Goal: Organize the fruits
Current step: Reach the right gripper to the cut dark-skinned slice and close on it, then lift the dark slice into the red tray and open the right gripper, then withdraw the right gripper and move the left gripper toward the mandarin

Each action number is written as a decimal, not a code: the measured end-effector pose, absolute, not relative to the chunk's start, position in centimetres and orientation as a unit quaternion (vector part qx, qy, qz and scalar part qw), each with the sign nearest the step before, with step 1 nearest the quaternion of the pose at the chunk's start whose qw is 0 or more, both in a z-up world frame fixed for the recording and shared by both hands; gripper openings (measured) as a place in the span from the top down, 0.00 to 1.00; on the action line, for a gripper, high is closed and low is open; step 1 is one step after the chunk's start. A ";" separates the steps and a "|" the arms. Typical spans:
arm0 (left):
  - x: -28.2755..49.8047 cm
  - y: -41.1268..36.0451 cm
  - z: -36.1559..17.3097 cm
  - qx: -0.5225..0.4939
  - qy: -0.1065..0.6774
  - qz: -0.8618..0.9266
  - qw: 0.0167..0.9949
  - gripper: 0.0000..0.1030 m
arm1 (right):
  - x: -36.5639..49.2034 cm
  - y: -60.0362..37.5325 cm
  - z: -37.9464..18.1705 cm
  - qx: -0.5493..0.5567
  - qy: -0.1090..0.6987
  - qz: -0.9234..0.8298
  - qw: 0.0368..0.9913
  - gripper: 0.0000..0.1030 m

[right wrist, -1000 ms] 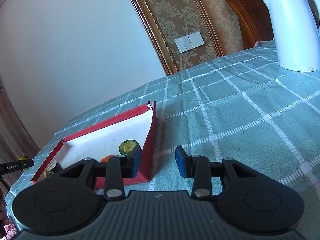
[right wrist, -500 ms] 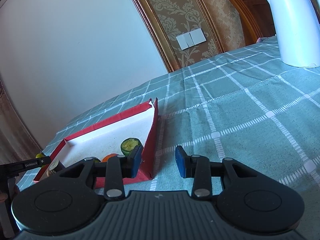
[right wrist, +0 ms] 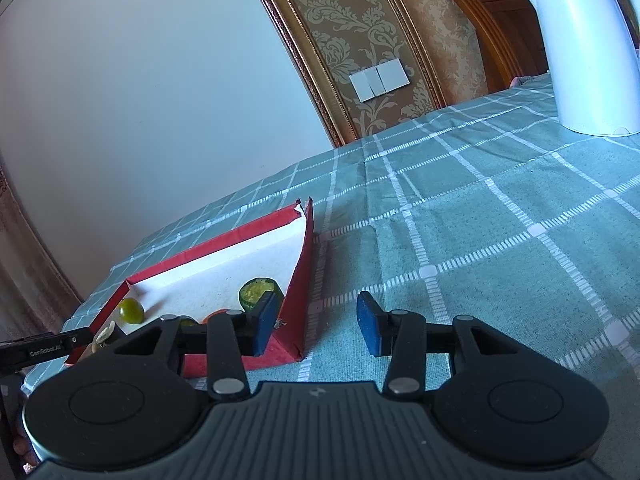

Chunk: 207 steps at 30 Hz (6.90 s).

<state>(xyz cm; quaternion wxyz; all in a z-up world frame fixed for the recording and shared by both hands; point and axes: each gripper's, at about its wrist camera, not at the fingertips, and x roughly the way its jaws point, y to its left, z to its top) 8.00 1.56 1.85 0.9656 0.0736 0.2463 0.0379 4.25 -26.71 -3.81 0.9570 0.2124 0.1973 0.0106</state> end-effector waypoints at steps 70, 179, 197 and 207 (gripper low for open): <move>2.5 6.6 -0.8 -0.063 0.243 0.002 0.968 0.02 | 5.3 -10.1 -3.9 -0.108 0.293 0.168 0.935 0.65; 3.2 5.8 -0.9 -0.033 0.259 0.022 0.965 0.00 | 10.0 -17.8 0.1 0.045 0.221 0.103 0.969 0.67; 2.3 5.3 -0.7 -0.016 0.235 0.004 0.972 0.00 | 2.0 -19.9 -2.8 0.098 0.238 0.122 0.959 0.63; 0.7 4.3 -0.3 0.039 0.202 -0.023 0.978 0.14 | 2.0 -21.0 -4.1 0.131 0.249 0.125 0.952 0.59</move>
